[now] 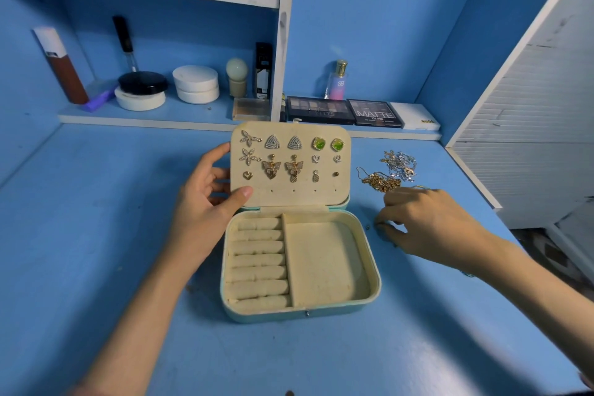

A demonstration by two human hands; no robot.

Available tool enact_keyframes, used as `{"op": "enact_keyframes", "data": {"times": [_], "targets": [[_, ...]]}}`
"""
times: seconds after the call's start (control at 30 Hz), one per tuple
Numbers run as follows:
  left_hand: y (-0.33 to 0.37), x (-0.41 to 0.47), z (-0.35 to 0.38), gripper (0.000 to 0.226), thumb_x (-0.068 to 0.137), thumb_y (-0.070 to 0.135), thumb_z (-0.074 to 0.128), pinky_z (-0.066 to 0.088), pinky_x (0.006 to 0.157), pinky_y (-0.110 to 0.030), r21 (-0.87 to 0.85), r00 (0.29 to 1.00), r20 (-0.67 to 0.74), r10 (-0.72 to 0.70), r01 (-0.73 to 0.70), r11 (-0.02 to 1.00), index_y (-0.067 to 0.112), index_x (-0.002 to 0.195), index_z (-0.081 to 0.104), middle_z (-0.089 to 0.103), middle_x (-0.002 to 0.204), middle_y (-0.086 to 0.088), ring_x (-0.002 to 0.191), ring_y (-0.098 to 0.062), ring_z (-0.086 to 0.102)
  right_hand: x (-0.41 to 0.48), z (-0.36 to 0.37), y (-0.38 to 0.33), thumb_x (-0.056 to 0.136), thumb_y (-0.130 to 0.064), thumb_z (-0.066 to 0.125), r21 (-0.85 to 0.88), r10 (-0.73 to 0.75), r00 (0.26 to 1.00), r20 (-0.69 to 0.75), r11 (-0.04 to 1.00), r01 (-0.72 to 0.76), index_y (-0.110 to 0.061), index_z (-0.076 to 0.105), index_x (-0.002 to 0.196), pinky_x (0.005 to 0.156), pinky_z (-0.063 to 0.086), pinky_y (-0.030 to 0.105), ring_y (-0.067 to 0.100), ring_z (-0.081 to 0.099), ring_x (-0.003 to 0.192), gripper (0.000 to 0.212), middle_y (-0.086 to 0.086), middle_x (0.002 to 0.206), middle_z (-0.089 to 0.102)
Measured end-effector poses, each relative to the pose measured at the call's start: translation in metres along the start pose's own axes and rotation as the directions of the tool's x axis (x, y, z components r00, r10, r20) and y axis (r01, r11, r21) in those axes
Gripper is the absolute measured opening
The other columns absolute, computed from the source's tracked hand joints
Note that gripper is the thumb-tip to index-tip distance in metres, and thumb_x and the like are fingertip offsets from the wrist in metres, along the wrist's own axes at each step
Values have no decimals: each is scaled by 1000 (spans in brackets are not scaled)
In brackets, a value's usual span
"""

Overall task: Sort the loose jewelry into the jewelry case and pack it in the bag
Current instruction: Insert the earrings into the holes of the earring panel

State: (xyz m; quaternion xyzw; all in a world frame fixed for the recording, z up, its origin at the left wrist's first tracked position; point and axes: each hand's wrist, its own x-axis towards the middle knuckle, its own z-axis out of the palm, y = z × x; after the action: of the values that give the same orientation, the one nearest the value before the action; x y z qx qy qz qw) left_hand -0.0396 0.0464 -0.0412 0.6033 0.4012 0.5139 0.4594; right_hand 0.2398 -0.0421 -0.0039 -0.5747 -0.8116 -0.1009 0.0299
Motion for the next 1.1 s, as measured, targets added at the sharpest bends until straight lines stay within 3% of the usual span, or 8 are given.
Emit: {"op": "enact_keyframes", "data": {"times": [0.2,0.37,0.63,0.77,0.83,0.9,0.97,1.1], "targets": [[1,0,0,61,81,-6,67,48,70,-12,-6,1000,1,1,-1,1000,39,118,50,65,94,-4,82,-9,61,0,0,3,70,-24,63,-22,-11,1000,-1,1000,11,-25,66,61,40,25,20,18,52,57,10,-8,58,47],[2,-1,0,61,81,-6,68,48,69,-11,11,1000,3,17,-17,1000,41,116,50,65,94,-3,77,-2,61,3,2,4,69,-19,74,32,42,999,12,999,-43,-27,63,64,41,16,17,16,47,55,14,-10,60,45],[4,-1,-5,63,77,-1,74,51,73,-17,91,997,2,78,-77,993,47,109,51,66,85,2,72,-4,60,12,-4,14,79,-19,68,290,221,975,-18,934,-207,-28,66,72,52,48,37,17,52,61,11,-7,67,55],[5,-1,-10,57,72,3,77,50,75,-18,127,991,37,132,-136,983,43,104,52,67,79,16,73,-4,62,21,-10,20,80,-17,70,466,343,939,-29,836,-290,-25,68,72,61,46,29,15,53,59,12,0,68,63],[6,-2,-13,53,69,12,79,52,77,-22,128,988,47,145,-150,980,46,101,54,68,81,12,75,-8,64,27,-17,21,81,-17,70,559,392,920,-4,764,-323,-21,70,73,56,39,18,12,48,55,9,5,67,64],[5,-4,-15,48,67,21,78,52,79,-23,170,983,52,178,-185,968,50,98,56,68,84,11,76,-10,65,36,-24,20,82,-16,68,634,414,910,12,701,-327,-21,71,75,55,38,20,13,47,56,9,9,67,65],[4,-5,-17,49,69,20,81,49,80,-15,284,966,59,251,-257,924,47,99,54,67,87,16,78,-4,64,47,-29,17,81,-15,67,701,415,910,19,643,-308,-22,71,75,57,38,26,21,47,59,10,14,68,64],[2,-11,-19,45,71,15,82,39,81,0,465,884,142,445,-457,758,31,105,57,65,85,16,82,7,57,72,-36,3,83,-13,69,813,356,929,104,508,-285,-16,72,76,48,34,11,5,46,53,9,2,58,58]]}}
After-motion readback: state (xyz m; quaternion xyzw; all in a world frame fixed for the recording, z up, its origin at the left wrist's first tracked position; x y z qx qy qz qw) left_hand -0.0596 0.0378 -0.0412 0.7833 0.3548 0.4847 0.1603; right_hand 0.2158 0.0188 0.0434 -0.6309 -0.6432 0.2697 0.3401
